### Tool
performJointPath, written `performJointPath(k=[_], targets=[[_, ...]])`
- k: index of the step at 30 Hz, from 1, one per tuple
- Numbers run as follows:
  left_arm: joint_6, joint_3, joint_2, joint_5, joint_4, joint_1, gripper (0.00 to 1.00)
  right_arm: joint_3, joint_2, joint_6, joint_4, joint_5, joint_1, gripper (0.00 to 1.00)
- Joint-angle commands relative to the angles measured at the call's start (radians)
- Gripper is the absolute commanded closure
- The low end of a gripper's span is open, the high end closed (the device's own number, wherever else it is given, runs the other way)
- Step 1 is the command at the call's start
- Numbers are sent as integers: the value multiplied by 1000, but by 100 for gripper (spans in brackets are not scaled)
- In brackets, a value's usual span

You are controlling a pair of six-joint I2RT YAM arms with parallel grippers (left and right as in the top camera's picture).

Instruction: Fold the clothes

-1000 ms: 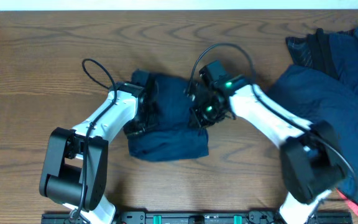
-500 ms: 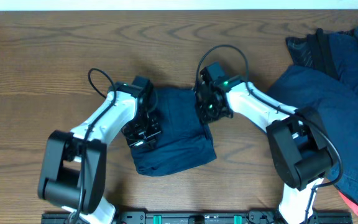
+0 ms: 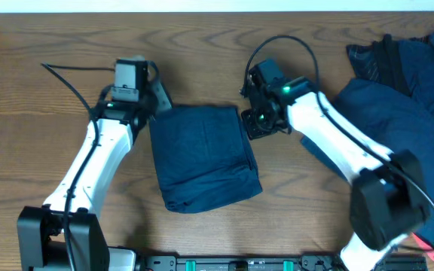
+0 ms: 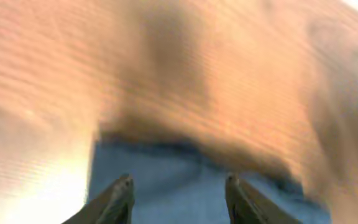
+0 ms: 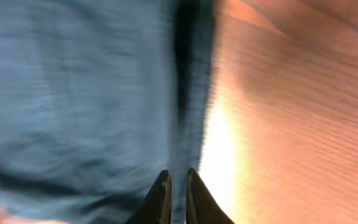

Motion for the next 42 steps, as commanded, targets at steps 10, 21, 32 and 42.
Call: performJointPath(k=[10,21,32,42], targets=[[77,6,305,-98,66,16,47,-41,11,13,-43,-220,175,92],[-23,6,344,-94,-384,16,59,-210,23,7,-26,-191,219,92],[1,6,344,263,-703,-47,77,-275,23,7,103,201,145,87],[16,25,298,120,-710,-53,76,-275,23,11,165,280,125,83]])
